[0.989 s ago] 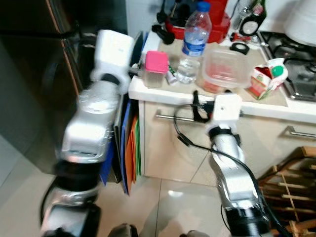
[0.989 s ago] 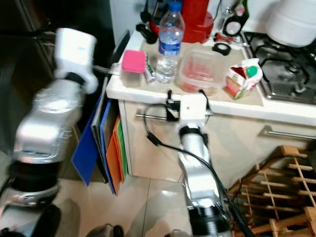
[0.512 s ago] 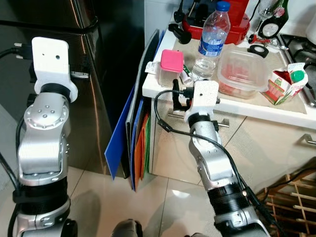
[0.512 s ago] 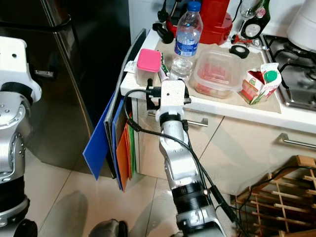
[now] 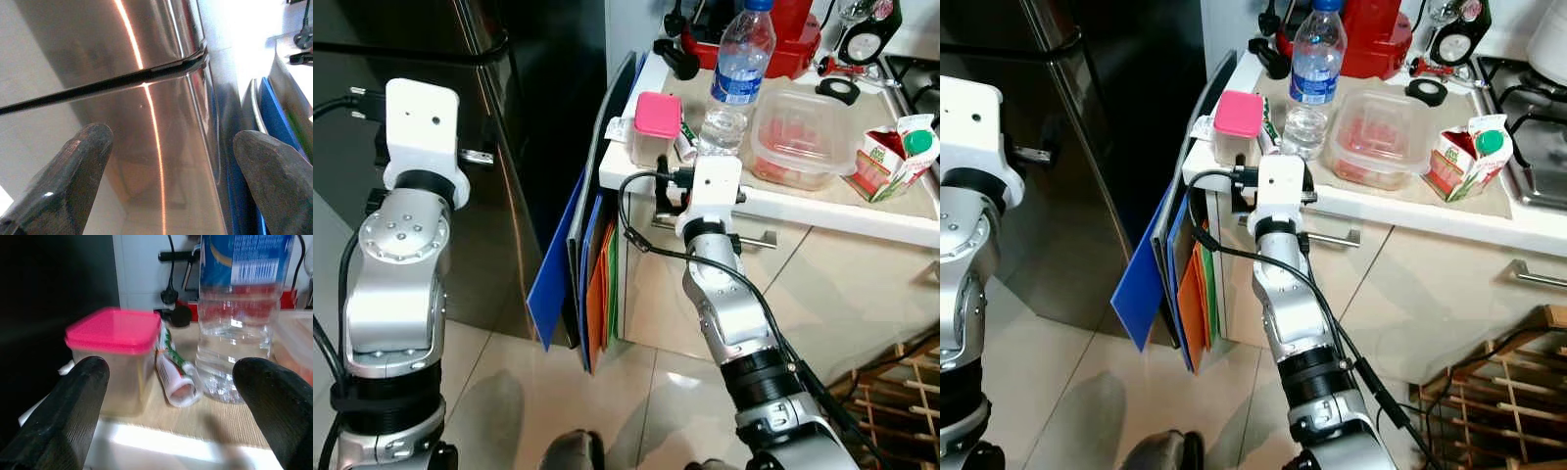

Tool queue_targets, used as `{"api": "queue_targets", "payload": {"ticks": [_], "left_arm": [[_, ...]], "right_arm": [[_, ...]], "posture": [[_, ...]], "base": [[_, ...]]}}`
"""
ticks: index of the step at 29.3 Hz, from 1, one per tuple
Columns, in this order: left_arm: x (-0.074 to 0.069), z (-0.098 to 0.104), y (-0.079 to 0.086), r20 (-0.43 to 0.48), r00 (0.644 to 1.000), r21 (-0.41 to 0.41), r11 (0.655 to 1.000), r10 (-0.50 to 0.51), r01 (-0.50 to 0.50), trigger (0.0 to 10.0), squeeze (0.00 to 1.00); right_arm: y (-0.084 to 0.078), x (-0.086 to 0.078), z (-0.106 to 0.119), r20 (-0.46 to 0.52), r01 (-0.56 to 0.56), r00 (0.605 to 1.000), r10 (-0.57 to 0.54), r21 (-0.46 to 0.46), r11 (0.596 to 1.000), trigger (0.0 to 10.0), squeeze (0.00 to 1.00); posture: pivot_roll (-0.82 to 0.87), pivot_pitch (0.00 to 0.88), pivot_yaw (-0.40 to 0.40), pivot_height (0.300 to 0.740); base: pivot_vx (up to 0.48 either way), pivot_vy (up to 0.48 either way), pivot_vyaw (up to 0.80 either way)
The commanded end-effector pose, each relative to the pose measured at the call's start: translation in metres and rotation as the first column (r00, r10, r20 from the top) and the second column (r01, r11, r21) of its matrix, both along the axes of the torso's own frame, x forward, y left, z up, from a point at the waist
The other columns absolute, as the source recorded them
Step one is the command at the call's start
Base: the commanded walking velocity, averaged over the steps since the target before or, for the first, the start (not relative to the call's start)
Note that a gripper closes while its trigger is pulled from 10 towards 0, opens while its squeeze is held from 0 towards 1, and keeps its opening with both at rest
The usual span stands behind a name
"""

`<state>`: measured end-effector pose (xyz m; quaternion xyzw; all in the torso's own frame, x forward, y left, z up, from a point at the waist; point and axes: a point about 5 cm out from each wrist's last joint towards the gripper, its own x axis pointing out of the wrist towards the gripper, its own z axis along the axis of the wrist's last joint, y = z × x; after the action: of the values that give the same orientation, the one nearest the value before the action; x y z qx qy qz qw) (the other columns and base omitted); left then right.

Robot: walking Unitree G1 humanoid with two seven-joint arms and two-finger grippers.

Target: Restocking fridge

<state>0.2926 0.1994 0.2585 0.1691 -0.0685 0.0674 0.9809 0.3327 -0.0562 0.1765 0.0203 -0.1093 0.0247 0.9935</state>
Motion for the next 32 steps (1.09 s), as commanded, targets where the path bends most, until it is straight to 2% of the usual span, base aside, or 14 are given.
{"api": "queue_targets", "payload": {"ticks": [1, 5, 8, 11, 12, 13, 14, 15, 16, 18, 19, 22, 27, 32], "left_arm": [[-0.002, 0.000, -0.003, -0.003, 1.000, -0.003, 1.000, -0.011, 0.011, 10.0, 0.00], [-0.003, -0.002, -0.010, 0.013, 0.997, -0.055, 0.996, -0.074, 0.074, 10.0, 0.00], [-0.010, -0.019, -0.012, 0.023, 0.988, -0.141, 0.978, -0.155, 0.157, 10.0, 0.00], [-0.015, -0.041, -0.006, -0.019, 0.985, -0.153, 0.974, -0.172, 0.167, 10.0, 0.00], [-0.015, -0.041, -0.006, -0.019, 0.985, -0.153, 0.974, -0.172, 0.167, 10.0, 0.00], [-0.019, -0.057, -0.001, -0.044, 0.982, -0.211, 0.963, -0.181, 0.168, 10.0, 0.00], [-0.022, -0.065, 0.001, -0.071, 0.983, -0.226, 0.962, -0.172, 0.152, 10.0, 0.00], [-0.024, -0.070, 0.003, -0.089, 0.982, -0.229, 0.963, -0.164, 0.140, 10.0, 0.00], [-0.028, -0.076, 0.001, -0.085, 0.976, -0.210, 0.961, -0.200, 0.178, 10.0, 0.00], [-0.030, -0.079, -0.001, -0.076, 0.971, -0.195, 0.958, -0.229, 0.210, 10.0, 0.00], [-0.037, -0.088, -0.007, -0.046, 0.950, -0.141, 0.943, -0.310, 0.301, 10.0, 0.00], [-0.045, -0.102, -0.011, -0.037, 0.924, -0.054, 0.924, -0.381, 0.378, 10.0, 0.00], [-0.048, -0.132, -0.009, -0.092, 0.916, -0.013, 0.920, -0.390, 0.391, 10.0, 0.00], [-0.044, -0.139, -0.011, -0.075, 0.910, -0.001, 0.913, -0.408, 0.409, 10.0, 0.00]], "right_arm": [[0.034, -0.004, 0.020, 0.020, -0.078, 0.997, 0.076, 0.108, 0.991, 10.0, 1.00], [0.039, -0.001, 0.016, 0.005, -0.083, 0.997, 0.083, 0.108, 0.991, 10.0, 1.00], [0.039, 0.002, 0.015, -0.011, -0.080, 0.997, 0.082, 0.096, 0.992, 10.0, 1.00], [0.038, 0.004, 0.015, -0.020, -0.073, 0.997, 0.075, 0.091, 0.993, 10.0, 1.00], [0.038, 0.004, 0.015, -0.020, -0.073, 0.997, 0.075, 0.091, 0.993, 10.0, 1.00], [0.038, 0.005, 0.014, -0.024, -0.070, 0.997, 0.072, 0.090, 0.994, 10.0, 1.00], [0.038, 0.005, 0.014, -0.026, -0.069, 0.997, 0.072, 0.090, 0.994, 10.0, 0.91], [0.038, 0.005, 0.014, -0.026, -0.069, 0.997, 0.071, 0.089, 0.994, 10.0, 0.91], [0.038, 0.005, 0.015, -0.025, -0.069, 0.997, 0.072, 0.089, 0.994, 10.0, 0.00], [0.038, 0.006, 0.015, -0.025, -0.069, 0.997, 0.071, 0.089, 0.994, 10.0, 0.00], [0.040, 0.005, 0.017, -0.011, -0.078, 0.997, 0.080, 0.084, 0.993, 10.0, 0.00], [0.042, 0.005, 0.018, -0.001, -0.084, 0.996, 0.084, 0.085, 0.993, 10.0, 0.00], [0.043, 0.006, 0.015, -0.006, -0.077, 0.997, 0.078, 0.091, 0.993, 10.0, 0.00], [0.047, 0.006, 0.017, -0.004, -0.088, 0.996, 0.089, 0.098, 0.991, 10.0, 0.00]], "posture": [[0.23, 0.064, 0.063, 0.740], [0.24, 0.063, 0.061, 0.740], [0.24, 0.064, 0.060, 0.740], [0.24, 0.066, 0.058, 0.740], [0.24, 0.066, 0.058, 0.740], [0.24, 0.067, 0.055, 0.740], [0.24, 0.067, 0.055, 0.740], [0.24, 0.070, 0.053, 0.740], [0.24, 0.069, 0.050, 0.740], [0.24, 0.070, 0.050, 0.740], [0.24, 0.072, 0.045, 0.740], [0.24, 0.072, 0.042, 0.740], [0.24, 0.074, 0.037, 0.740], [0.23, 0.077, 0.036, 0.740]], "base": [[0.000, 0.000, 0.00], [0.000, 0.000, 0.00], [0.000, 0.000, 0.00], [0.000, 0.000, 0.00], [0.000, 0.000, 0.00], [0.000, 0.000, 0.00], [0.000, 0.000, 0.00], [0.000, 0.000, 0.00], [0.000, 0.000, 0.00], [0.000, 0.000, 0.00], [0.000, 0.000, 0.00], [0.000, 0.000, 0.00], [0.000, 0.000, 0.00], [0.000, 0.000, 0.00]]}}
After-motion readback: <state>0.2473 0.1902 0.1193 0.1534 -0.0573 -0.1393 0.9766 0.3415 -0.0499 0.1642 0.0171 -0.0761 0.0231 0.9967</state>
